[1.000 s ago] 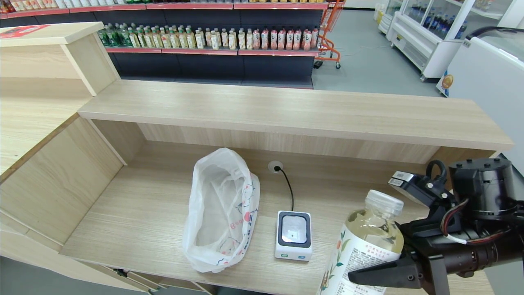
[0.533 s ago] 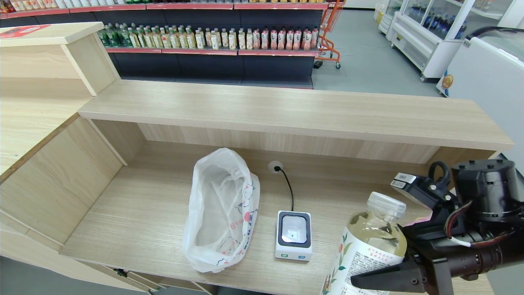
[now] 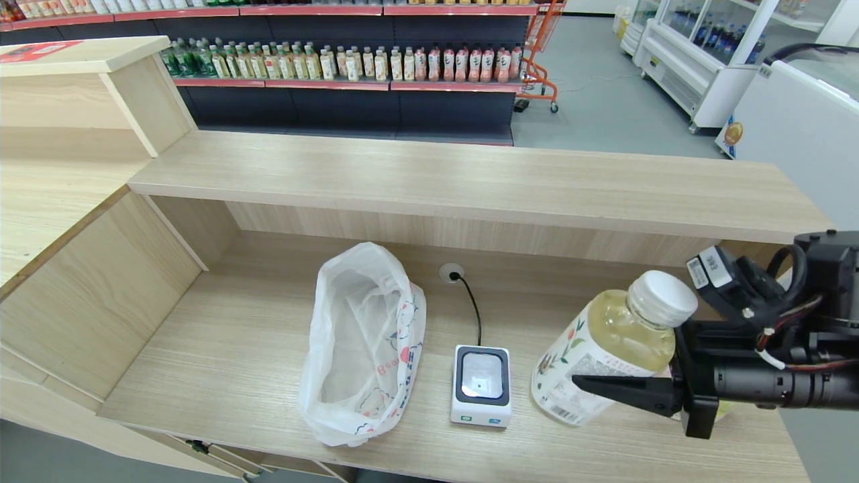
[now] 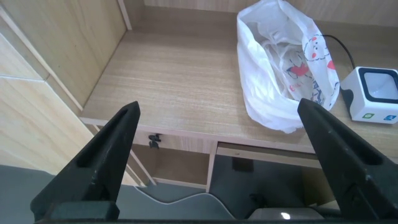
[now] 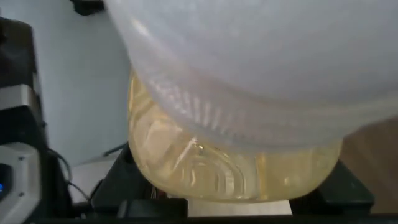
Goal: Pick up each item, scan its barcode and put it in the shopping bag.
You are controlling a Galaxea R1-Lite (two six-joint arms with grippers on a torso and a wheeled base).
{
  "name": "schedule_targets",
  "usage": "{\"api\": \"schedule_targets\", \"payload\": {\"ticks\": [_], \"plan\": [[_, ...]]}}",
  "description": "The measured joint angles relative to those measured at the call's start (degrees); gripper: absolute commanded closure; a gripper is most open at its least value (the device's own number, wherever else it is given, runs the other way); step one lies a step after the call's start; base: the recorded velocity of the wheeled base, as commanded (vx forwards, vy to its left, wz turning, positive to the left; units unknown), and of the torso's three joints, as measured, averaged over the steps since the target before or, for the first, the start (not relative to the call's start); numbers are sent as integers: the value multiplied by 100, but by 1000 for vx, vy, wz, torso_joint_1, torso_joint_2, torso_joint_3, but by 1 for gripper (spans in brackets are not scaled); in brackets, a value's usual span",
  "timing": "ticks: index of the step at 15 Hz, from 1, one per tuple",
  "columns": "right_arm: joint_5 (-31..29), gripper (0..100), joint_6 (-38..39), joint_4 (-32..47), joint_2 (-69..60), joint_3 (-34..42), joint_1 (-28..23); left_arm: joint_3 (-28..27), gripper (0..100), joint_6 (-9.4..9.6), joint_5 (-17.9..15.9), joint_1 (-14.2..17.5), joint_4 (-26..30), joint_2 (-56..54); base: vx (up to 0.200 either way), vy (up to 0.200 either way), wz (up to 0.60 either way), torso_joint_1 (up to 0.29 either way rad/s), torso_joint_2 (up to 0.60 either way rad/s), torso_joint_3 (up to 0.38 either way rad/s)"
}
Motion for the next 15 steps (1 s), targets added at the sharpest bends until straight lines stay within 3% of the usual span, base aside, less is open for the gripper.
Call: {"api": "schedule_targets", "payload": {"ticks": [6, 12, 15], "plan": [[-717, 100, -2310, -148, -89, 140, -297, 0, 0, 0, 0, 0, 0, 0, 0, 0, 0, 0, 0, 0], [-1202, 100, -4075, -176, -266, 143, -258, 0, 0, 13, 0, 0, 0, 0, 0, 0, 0, 0, 0, 0], [-1275, 100, -4582, -178, -351, 210, -221, 0, 0, 11, 0, 0, 0, 0, 0, 0, 0, 0, 0, 0]]}}
